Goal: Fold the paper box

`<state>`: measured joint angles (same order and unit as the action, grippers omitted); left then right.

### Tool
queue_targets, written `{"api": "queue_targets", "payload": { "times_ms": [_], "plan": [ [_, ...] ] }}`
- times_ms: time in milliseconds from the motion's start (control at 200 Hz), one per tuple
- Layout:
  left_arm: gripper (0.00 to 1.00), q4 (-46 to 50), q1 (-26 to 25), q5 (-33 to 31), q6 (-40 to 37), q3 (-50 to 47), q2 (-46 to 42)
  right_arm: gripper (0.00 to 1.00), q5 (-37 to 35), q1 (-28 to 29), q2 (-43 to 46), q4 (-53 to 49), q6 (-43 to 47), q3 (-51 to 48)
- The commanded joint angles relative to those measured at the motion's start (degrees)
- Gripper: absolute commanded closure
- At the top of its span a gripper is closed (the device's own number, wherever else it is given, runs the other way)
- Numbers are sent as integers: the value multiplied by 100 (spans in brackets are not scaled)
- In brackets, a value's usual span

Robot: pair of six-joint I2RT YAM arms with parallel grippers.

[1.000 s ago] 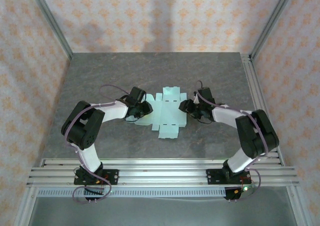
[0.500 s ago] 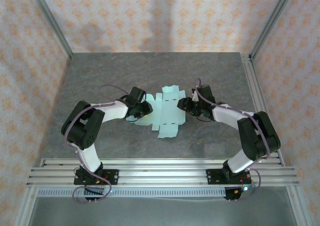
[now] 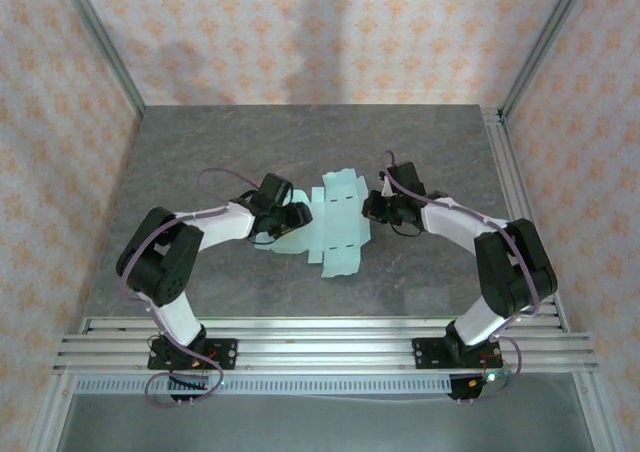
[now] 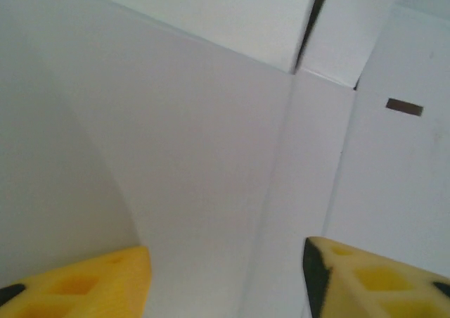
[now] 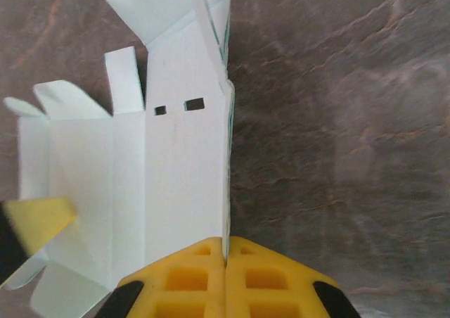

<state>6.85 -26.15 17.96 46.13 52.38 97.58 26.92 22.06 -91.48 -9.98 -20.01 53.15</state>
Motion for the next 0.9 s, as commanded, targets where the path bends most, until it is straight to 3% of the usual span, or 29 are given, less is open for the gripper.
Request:
{"api": "queue_targets", "payload": {
  "times_ms": [0, 150, 400, 706, 891],
  "plan": [
    [32, 983, 39, -543, -302, 29, -470, 100, -680, -39, -100, -1248, 896, 511],
    [25, 1196, 45, -516, -443, 168, -536, 100, -1544, 83, -441, -2532, 1365, 1304],
    [21, 1007, 41, -370, -304, 91, -473, 100, -3395, 714, -1242, -3923, 1142, 2449],
    [18, 1223, 45, -463, -447, 144, -570, 100, -5343, 1494, -2278, -4624, 706, 3426],
    [18, 1212, 40, -473, -438, 101, -637, 100, -5916, 1816, -2778, -4671, 567, 3695]
  ]
}}
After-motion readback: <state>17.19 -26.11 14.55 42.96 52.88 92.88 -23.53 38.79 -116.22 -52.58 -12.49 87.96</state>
